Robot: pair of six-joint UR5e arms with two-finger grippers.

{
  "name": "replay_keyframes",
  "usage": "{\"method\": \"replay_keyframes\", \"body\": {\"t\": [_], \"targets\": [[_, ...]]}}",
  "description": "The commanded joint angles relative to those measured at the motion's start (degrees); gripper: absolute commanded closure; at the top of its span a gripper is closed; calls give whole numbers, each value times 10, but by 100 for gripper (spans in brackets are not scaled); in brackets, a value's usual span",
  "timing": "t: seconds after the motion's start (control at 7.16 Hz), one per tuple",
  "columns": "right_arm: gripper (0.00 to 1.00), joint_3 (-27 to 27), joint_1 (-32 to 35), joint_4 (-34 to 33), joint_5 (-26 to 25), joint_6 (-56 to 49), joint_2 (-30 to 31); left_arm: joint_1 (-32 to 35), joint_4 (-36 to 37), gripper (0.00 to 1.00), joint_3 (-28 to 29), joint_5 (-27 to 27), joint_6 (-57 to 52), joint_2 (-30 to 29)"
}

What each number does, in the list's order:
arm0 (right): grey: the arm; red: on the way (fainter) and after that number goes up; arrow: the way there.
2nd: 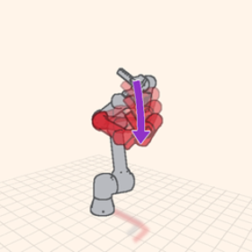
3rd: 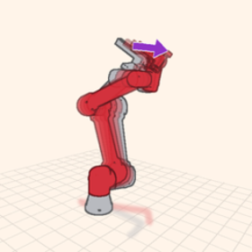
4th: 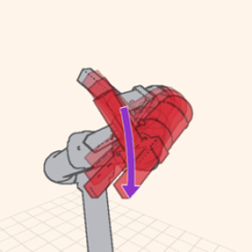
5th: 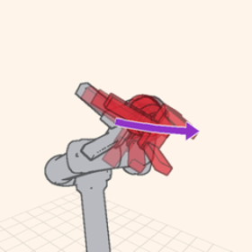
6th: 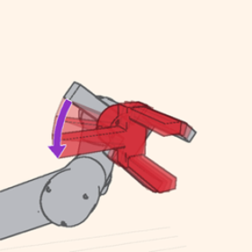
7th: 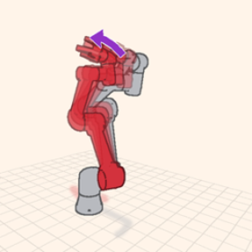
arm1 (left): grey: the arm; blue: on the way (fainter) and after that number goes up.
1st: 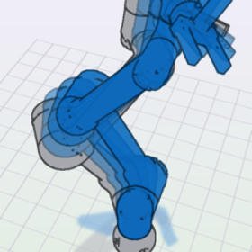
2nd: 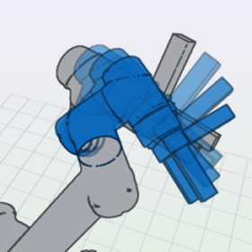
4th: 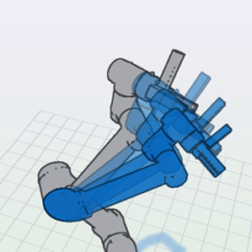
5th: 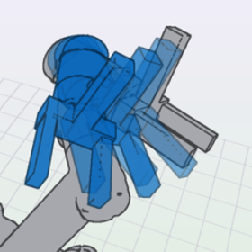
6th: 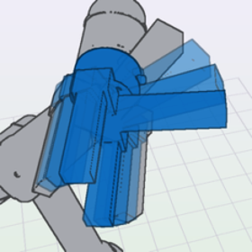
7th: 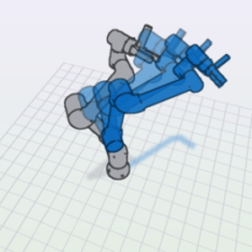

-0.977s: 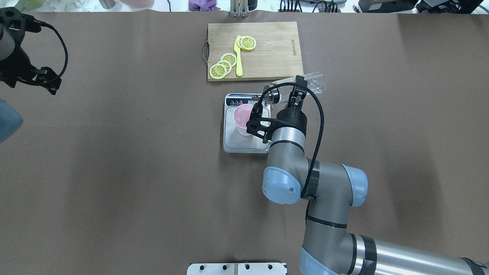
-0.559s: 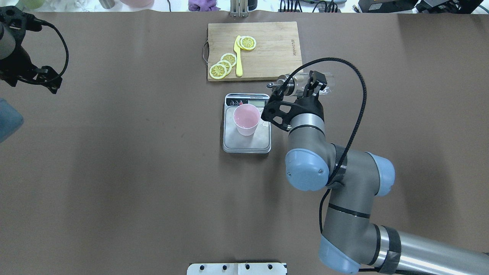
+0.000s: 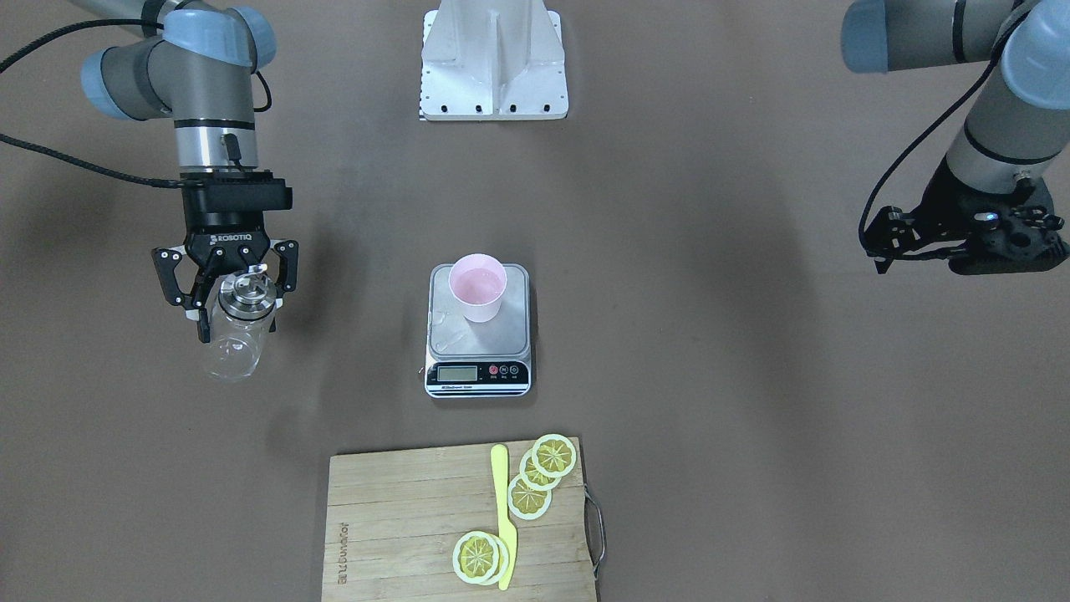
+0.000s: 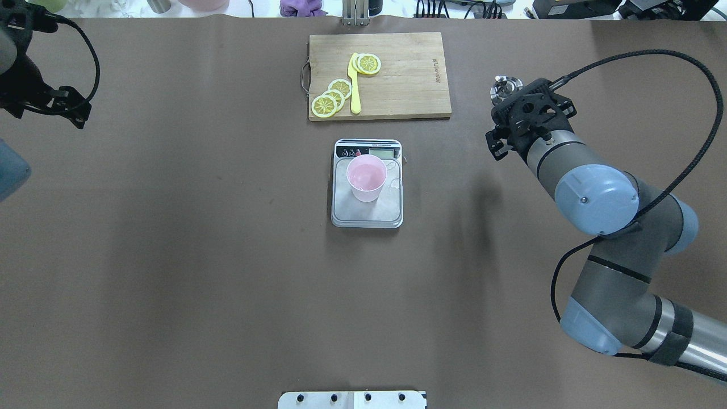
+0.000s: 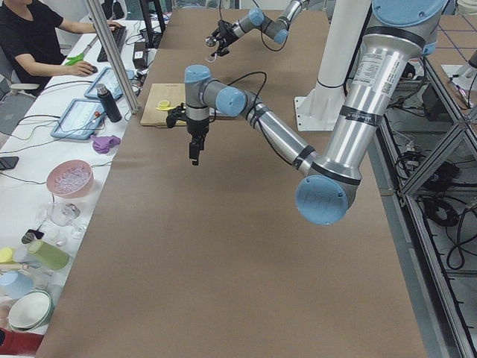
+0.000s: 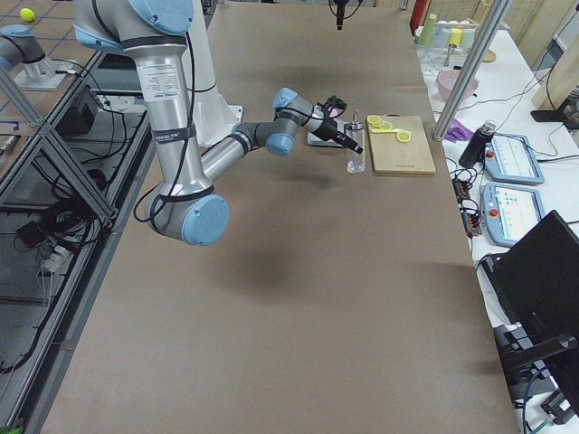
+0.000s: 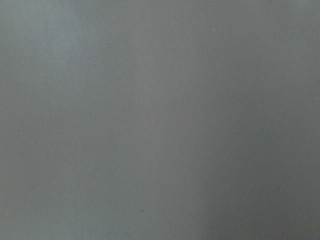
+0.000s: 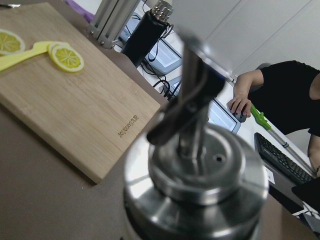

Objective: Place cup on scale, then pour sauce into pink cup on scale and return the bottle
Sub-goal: 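Turn the bottle upright and carry it back with the right gripper, then lower the sauce bottle onto the table with the right gripper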

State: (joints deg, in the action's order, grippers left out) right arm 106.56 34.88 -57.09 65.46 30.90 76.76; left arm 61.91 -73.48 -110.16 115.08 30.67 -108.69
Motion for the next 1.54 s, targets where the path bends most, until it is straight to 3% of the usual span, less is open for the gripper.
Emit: {"method": "replay_keyframes", "body": {"t": [0.0,0.7,0.84,1.4], "targets": [[100,-21,27,66,49,119,8,3,0,1,0,2,0,0],[100,-81,62,66,137,221,30,9,1,1,0,3,-1,-2],[100,-90,87,67,199,235,30,9,0,1,0,2,-1,-2],[100,-124,87,70,206,218,28,9,0,1,0,3,-1,-3]]}}
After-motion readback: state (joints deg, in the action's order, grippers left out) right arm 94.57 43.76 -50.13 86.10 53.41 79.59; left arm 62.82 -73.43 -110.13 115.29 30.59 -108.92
